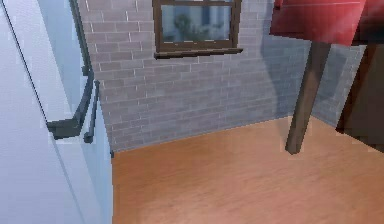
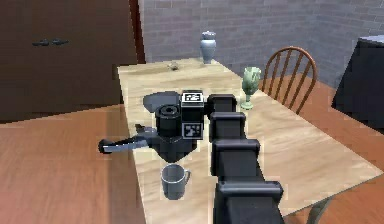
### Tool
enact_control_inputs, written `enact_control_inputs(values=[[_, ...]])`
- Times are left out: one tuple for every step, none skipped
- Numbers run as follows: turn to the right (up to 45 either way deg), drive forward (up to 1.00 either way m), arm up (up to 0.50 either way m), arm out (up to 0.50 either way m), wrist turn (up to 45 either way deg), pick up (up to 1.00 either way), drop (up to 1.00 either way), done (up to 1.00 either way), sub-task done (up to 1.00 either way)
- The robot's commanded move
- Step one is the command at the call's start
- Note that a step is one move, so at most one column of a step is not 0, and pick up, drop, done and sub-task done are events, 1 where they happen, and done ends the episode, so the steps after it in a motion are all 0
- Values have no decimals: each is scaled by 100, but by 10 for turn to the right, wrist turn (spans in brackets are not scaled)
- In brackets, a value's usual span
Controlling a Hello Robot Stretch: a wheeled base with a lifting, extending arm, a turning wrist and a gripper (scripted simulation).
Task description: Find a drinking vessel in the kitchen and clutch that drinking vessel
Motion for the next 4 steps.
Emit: enact_control_inputs(values=[[0, 0, 0, 0, 300, 0, 0, 0, 0], [0, 0, -30, 0, 0, 0, 0, 0, 0], [0, 0, 0, 0, 0, 100, 0, 0, 0], [0, 0, 10, 0, 0, 0, 0, 0, 0]])
